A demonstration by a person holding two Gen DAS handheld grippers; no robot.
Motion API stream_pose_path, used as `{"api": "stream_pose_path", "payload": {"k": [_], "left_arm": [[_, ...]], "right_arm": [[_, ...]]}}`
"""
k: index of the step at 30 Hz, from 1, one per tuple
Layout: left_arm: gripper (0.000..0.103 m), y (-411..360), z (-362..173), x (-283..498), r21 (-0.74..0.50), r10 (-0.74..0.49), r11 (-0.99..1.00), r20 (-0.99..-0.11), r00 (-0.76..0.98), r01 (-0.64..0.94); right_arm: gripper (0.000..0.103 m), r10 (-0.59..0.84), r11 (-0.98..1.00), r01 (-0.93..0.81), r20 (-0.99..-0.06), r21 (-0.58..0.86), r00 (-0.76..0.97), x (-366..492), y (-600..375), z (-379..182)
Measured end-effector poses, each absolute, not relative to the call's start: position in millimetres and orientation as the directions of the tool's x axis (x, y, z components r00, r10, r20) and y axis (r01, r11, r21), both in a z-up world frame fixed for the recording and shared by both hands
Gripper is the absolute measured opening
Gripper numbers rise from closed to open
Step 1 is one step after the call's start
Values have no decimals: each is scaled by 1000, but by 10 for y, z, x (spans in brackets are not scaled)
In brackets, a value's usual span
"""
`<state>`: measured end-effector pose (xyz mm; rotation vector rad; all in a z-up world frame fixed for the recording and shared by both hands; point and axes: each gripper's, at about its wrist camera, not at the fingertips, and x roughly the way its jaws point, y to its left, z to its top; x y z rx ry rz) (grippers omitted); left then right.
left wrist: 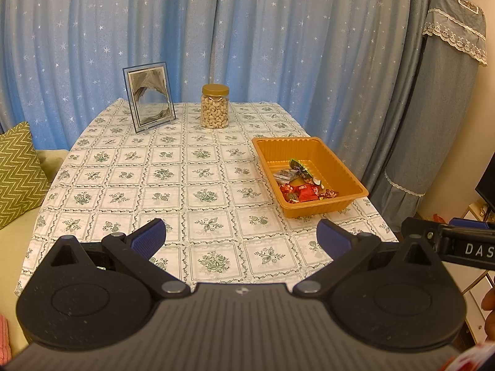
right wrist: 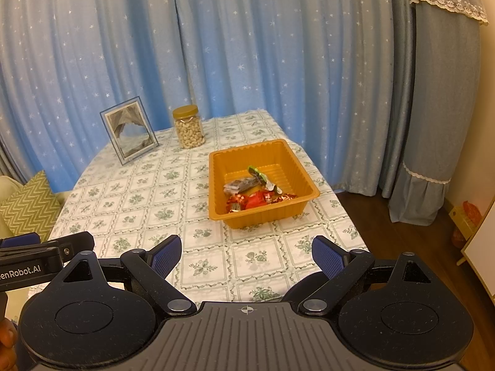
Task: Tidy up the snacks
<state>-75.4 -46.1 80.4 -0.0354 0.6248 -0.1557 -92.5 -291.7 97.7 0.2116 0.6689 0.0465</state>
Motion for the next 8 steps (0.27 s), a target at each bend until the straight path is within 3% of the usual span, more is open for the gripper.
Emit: {"api": "stream_pose_path", "payload": {"k": [8], "left_arm": [[103, -438, 792, -763, -86, -148, 989, -568, 809, 120]], "right_arm": [[91, 107, 977, 29, -607, 211, 787, -923, -2924, 980]]}}
